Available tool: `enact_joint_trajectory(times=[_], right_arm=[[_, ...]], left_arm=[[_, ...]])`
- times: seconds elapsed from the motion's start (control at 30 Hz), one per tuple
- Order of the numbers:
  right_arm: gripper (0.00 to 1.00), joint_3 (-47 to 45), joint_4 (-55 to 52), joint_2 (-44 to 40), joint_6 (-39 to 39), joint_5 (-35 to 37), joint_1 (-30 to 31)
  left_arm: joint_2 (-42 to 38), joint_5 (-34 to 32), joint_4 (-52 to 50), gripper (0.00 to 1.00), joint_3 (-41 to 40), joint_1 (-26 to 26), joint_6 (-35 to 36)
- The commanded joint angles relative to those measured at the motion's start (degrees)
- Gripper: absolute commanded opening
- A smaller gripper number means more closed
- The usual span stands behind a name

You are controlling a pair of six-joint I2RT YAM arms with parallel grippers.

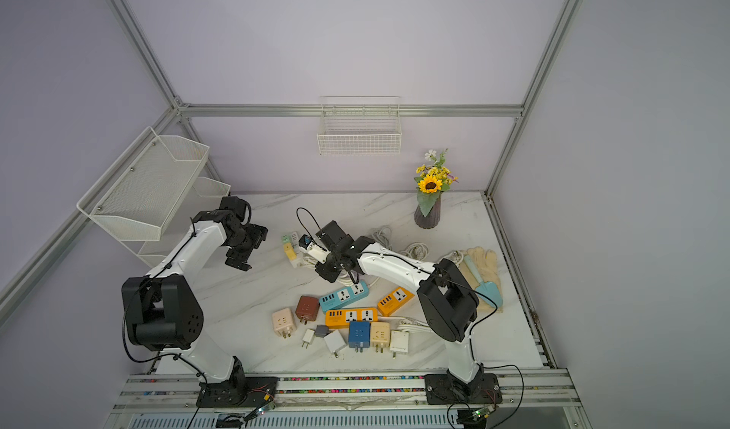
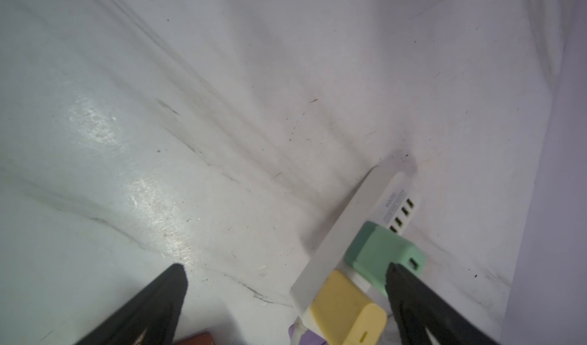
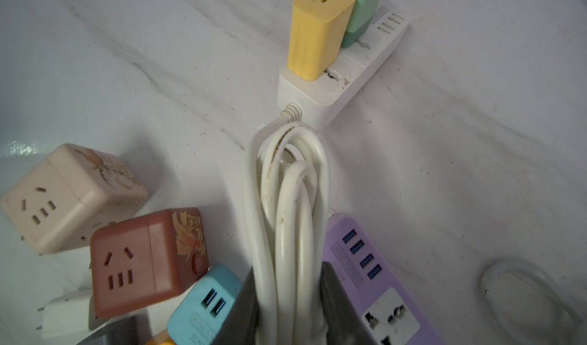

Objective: Pull the plug off the socket
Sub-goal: Move the socket to the center of the board.

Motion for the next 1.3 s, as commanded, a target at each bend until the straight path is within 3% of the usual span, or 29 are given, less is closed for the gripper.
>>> enact_joint_trajectory(times=[0.0, 0.27, 0.5, 0.63, 0.8, 1.07, 1.27], right_arm=[[0.00, -2.4, -0.1, -4.5, 0.5, 2.9, -0.7], [0.00, -4.1, -1.5, -4.2, 1.7, 8.2, -0.9], [0.00, -2.8, -2.1, -2.4, 2.9, 6.2, -2.6], [0.00, 1.4, -5.5, -0.3, 4.7, 3.8, -5.0], [0.00, 1.9, -6.4, 0.5, 4.1, 2.9, -5.7], [0.00, 4.0, -6.5, 1.7, 2.4, 1.9, -6.3], [0.00, 5.6, -5.9, 2.8, -0.4, 0.5, -8.8]], left_arm=[[3.1, 3.2, -0.6, 1.00, 2.5, -0.4, -0.7], [13.1, 7.8, -4.3, 1.00, 8.7, -4.5, 1.8], [16.3, 1.9, -1.5, 1.00, 13.5, -4.7, 5.2], [15.7, 2.3, -0.6, 0.99, 10.8, -4.6, 6.2], [16.0, 4.4, 8.3, 0.96, 8.2, -4.4, 9.5], [21.1, 7.7, 10.8, 0.80, 9.4, -3.2, 7.1], [23.6, 8.0, 11.7, 0.59, 9.6, -3.0, 4.2]])
